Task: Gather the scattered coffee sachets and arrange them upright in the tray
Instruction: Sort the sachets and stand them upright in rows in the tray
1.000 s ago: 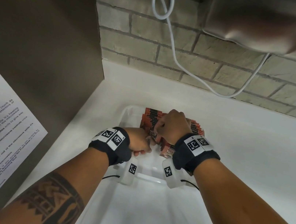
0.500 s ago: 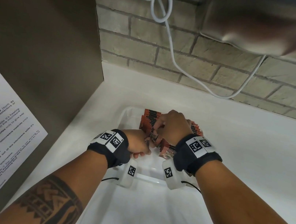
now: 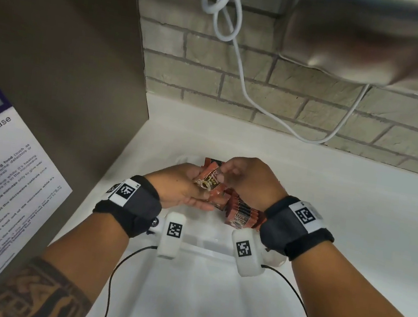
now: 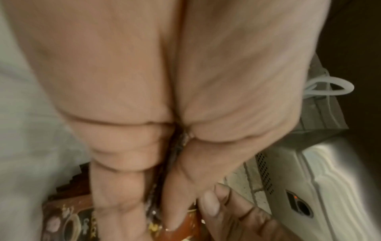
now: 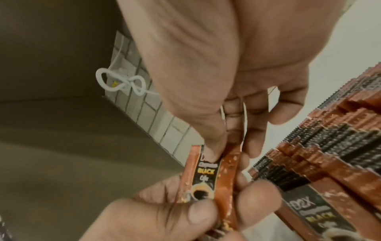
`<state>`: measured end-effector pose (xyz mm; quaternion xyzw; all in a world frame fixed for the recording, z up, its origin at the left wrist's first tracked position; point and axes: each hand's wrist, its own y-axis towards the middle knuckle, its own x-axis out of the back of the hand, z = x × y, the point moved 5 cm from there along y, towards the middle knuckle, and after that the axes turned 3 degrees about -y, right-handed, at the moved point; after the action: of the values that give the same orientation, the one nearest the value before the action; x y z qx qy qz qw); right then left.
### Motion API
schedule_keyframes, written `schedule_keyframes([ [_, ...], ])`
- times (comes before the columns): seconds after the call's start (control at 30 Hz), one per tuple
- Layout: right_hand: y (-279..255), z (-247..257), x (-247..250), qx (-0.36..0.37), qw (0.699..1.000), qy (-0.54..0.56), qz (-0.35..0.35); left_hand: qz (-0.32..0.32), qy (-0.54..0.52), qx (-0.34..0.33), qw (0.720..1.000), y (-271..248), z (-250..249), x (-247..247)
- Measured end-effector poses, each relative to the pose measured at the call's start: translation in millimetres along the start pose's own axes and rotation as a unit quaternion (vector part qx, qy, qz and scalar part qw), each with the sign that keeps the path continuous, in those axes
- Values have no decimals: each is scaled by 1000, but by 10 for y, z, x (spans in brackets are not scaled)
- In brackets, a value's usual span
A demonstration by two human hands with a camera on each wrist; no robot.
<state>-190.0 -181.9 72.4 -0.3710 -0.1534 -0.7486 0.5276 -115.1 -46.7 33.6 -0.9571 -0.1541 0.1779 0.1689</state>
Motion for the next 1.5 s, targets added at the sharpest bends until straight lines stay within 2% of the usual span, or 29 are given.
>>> schedule_keyframes([
  [0.07,23,9,61,0,999,46,-19,-1,-2,-22,1000,-33,-29,-38],
  [0.2,3,81,166,19,990,129,-54,-46,79,-37,995,-68,-67,-53],
  [0.4,-5,125,236,22,996,77,-51,-59,106,-57,991,-75,-75,-76],
  [0.5,11,148,209,22,997,39,-63,-99,154,-61,981,-18,-83,-2],
  [0.57,10,151,168,15,998,-7,-57,-130,205,-36,969,-3,-68,83],
  [0.6,11,136,150,12,998,-32,-55,-144,266,-4,953,-8,-49,128],
  [0.63,17,109,130,9,997,-50,-55,-153,355,39,921,-15,-26,171],
  [0.7,36,49,68,-1,996,-84,-42,-143,527,113,830,-2,31,218],
  [0.73,52,21,21,-8,994,-104,-30,-122,576,133,797,25,77,210],
  [0.77,77,-11,-33,-18,992,-124,-17,-97,602,146,779,52,116,179],
  [0.8,105,-44,-88,-31,989,-147,-6,-74,611,152,774,78,149,134],
  [0.93,188,-83,-222,-61,967,-245,-12,-14,592,157,790,171,204,-53],
  [1.1,262,-133,-324,-62,953,-295,5,27,611,161,774,307,267,-124],
  [1.2,289,-155,-339,-69,953,-294,12,33,613,152,775,355,282,-118],
  [1.5,301,-171,-329,-65,952,-297,23,21,575,164,801,423,285,-87],
])
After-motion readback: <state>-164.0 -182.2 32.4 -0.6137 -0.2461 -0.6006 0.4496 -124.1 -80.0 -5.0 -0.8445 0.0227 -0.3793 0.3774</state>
